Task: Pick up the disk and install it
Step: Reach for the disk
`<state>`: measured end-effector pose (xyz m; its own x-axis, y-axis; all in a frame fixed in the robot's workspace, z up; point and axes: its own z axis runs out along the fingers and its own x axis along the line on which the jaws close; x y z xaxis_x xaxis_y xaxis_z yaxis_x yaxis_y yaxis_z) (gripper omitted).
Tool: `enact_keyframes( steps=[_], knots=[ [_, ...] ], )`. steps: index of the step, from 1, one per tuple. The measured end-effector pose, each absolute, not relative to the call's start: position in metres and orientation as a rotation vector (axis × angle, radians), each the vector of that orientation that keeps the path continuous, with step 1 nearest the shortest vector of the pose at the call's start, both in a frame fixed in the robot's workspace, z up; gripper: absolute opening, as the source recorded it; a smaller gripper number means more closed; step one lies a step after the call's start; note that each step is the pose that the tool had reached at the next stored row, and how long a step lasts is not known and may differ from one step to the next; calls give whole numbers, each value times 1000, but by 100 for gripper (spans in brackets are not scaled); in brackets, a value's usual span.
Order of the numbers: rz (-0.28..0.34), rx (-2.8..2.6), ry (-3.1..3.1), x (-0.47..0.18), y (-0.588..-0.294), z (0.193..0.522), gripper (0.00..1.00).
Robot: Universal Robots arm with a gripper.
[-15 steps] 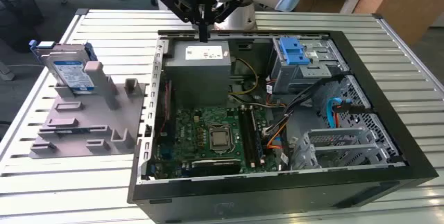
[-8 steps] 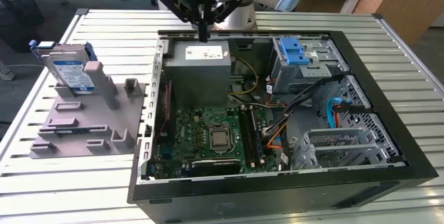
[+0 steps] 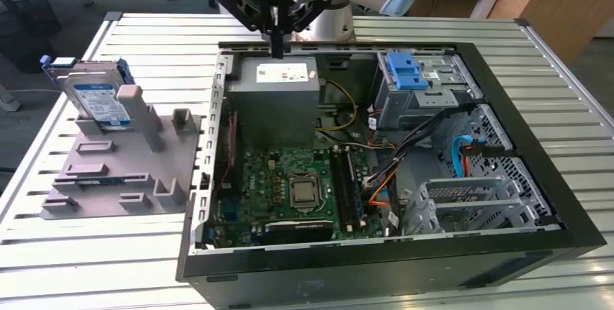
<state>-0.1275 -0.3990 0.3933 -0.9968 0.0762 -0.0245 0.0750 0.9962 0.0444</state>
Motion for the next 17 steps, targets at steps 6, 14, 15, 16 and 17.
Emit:
enact_keyframes(
  steps=[6,14,15,16,17],
  knots=[
    [68,118,3112,-132,-399,393,11],
    [68,118,3113,-136,-399,393,11],
    [68,118,3113,-136,-399,393,11],
    [68,118,3113,-137,-399,393,11],
    [68,118,3113,-137,-399,393,11]
  ],
)
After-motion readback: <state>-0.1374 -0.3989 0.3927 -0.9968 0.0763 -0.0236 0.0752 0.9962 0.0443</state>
